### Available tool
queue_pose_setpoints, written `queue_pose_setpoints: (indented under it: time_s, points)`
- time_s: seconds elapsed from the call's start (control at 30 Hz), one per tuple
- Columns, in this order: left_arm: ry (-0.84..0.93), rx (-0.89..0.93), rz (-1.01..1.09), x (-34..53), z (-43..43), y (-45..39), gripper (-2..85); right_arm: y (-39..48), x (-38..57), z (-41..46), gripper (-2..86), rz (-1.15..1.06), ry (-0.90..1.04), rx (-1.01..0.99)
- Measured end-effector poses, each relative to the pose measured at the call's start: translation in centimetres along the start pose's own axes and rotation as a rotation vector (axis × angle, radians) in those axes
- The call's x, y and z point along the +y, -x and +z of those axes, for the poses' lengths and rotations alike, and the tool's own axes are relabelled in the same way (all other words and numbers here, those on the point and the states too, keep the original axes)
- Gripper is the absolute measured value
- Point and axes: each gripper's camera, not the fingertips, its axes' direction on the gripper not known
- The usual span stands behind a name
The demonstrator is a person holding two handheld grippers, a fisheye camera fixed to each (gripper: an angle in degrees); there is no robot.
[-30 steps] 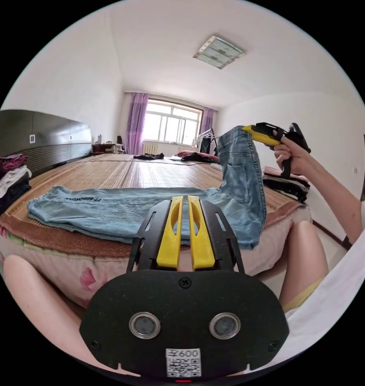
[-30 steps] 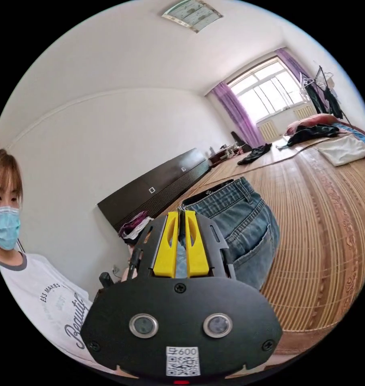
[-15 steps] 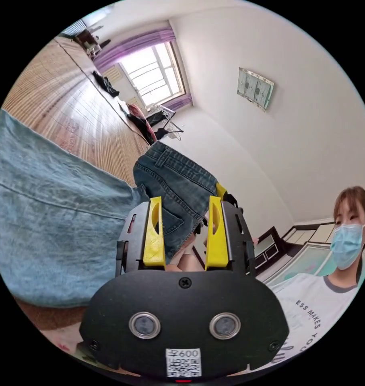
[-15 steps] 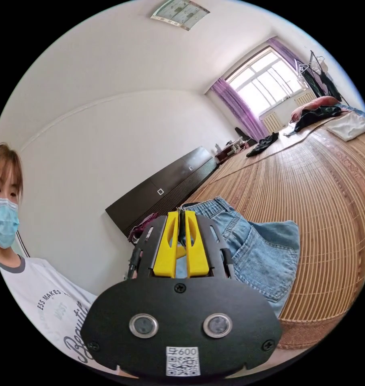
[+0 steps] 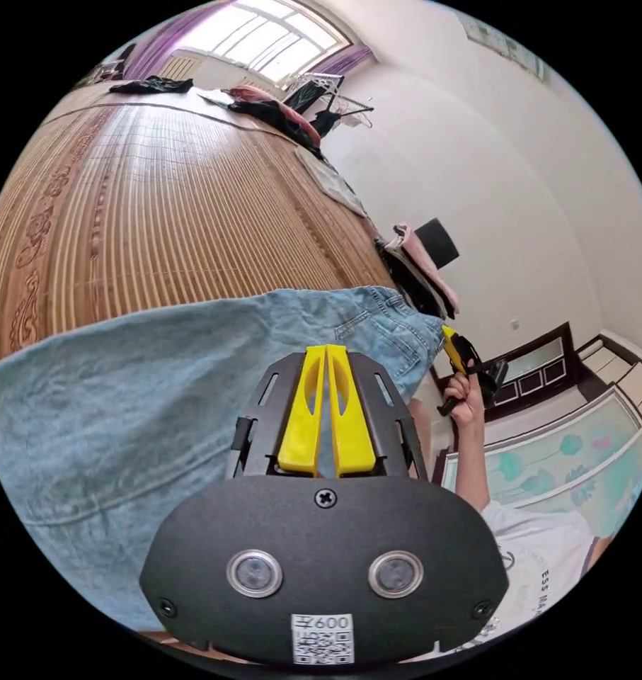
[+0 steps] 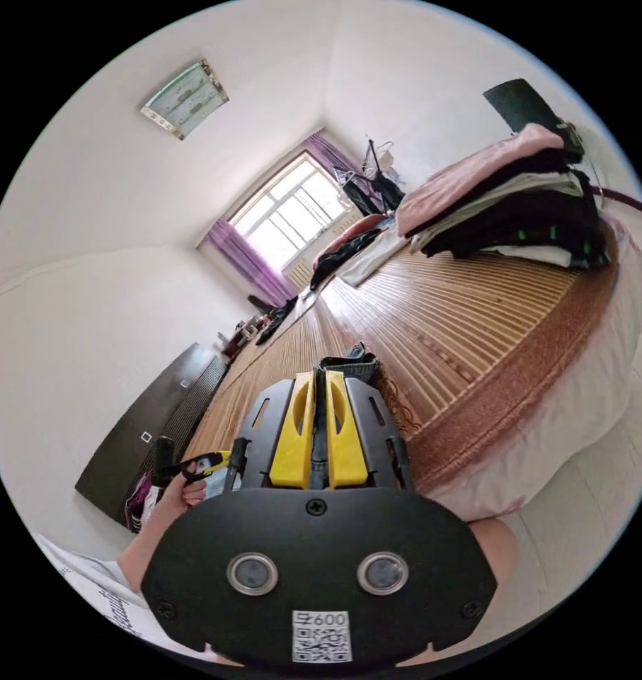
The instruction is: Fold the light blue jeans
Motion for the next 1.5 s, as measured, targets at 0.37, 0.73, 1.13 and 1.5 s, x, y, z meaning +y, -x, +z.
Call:
queue_pose_setpoints:
  time_s: [0.37, 0.73, 1.13, 1.5]
  points:
    - [0.03, -0.017, -0.079, -5.7, 11.7, 3.7, 0.5, 0.0, 4.6, 15.3, -0.8, -0.261, -0.292, 0.536]
    - [0.019, -0.054, -0.047, -7.4, 18.6, 3.0, 0.6, 16.6, 14.9, 62.2, -0.9, -0.825, 0.554, 0.25]
    - [0.159, -0.306, 0.164, -11.9, 30.5, -3.2, 0.7, 5.5, 8.5, 80.8, -0.9, -0.691, 0.69, 0.262]
    - [0.204, -0.502, 0.316, -9.4, 40.3, -2.9, 0.6, -5.2, 6.4, 76.3, -0.8, -0.645, 0.642, 0.213]
